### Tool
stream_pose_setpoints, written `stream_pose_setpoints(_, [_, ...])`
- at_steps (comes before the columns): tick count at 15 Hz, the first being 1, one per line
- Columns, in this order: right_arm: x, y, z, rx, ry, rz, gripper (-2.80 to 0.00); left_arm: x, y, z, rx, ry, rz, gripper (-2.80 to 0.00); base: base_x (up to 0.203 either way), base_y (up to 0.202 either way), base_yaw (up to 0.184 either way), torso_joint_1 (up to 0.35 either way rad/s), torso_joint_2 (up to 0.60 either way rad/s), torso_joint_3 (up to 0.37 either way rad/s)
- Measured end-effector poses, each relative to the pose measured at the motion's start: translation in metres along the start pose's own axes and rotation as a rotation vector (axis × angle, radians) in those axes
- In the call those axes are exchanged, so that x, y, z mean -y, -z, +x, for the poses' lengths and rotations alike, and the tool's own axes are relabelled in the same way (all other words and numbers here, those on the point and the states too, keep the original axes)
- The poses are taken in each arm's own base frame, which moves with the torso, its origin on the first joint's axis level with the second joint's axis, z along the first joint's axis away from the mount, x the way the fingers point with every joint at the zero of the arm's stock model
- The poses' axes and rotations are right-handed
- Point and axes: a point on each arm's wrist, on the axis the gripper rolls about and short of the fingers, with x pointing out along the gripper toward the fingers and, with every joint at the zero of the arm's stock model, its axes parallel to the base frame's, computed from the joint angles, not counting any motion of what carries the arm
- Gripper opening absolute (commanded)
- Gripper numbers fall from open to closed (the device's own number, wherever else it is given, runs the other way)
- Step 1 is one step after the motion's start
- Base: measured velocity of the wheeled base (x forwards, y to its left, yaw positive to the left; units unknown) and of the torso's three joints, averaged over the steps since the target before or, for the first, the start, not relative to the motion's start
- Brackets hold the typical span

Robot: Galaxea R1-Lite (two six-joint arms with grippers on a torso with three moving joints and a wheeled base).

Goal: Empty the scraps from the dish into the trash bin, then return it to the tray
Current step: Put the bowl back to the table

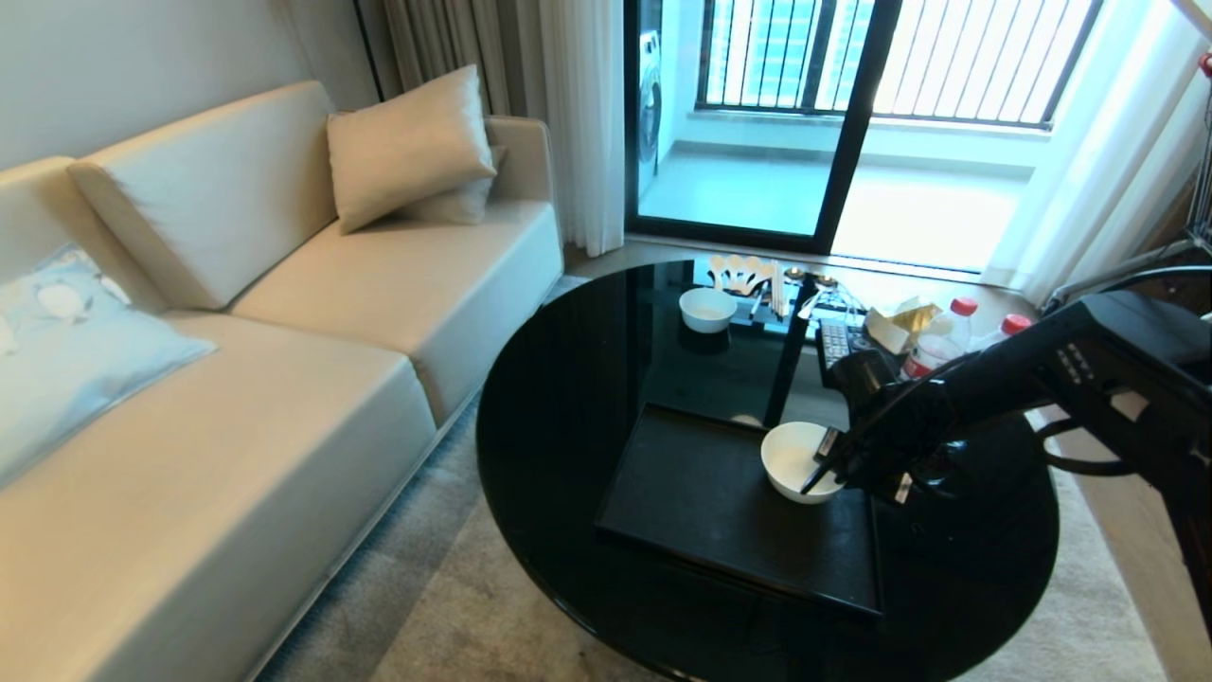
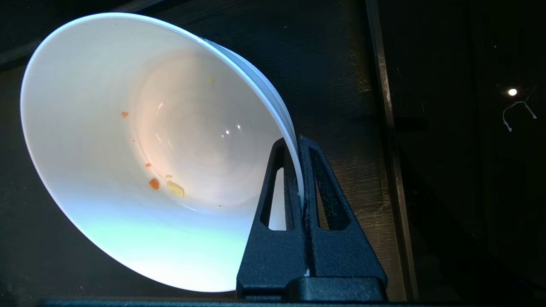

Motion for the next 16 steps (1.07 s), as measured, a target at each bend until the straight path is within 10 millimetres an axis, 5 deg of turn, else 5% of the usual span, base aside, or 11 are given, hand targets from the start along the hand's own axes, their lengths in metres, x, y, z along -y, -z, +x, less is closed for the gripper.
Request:
stream_pose_setpoints(2, [0.002,0.003,-0.002,-0.007,0.005,-0.003,-2.8,0.0,0.0,0.0,0.0,0.0,0.0,-2.8,0.0,0.0,0.0,0.0,0.0,0.0])
stream_pose_setpoints(3, [0.003,0.005,-0.003,-0.011,0.008,-0.006,0.0,0.0,0.0,0.0,0.0,0.0,0.0,-2.8,0.0,0.0,0.0,0.0,0.0,0.0])
stream_pose_setpoints(11, [0.007,0.014,-0.007,-0.022,0.018,-0.018,0.0,0.0,0.0,0.0,0.0,0.0,0.0,-2.8,0.0,0.0,0.0,0.0,0.0,0.0])
stream_pose_setpoints(16, [0.002,0.003,-0.034,0.034,-0.02,-0.02,0.0,0.0,0.0,0.0,0.0,0.0,0.0,-2.8,0.0,0.0,0.0,0.0,0.0,0.0])
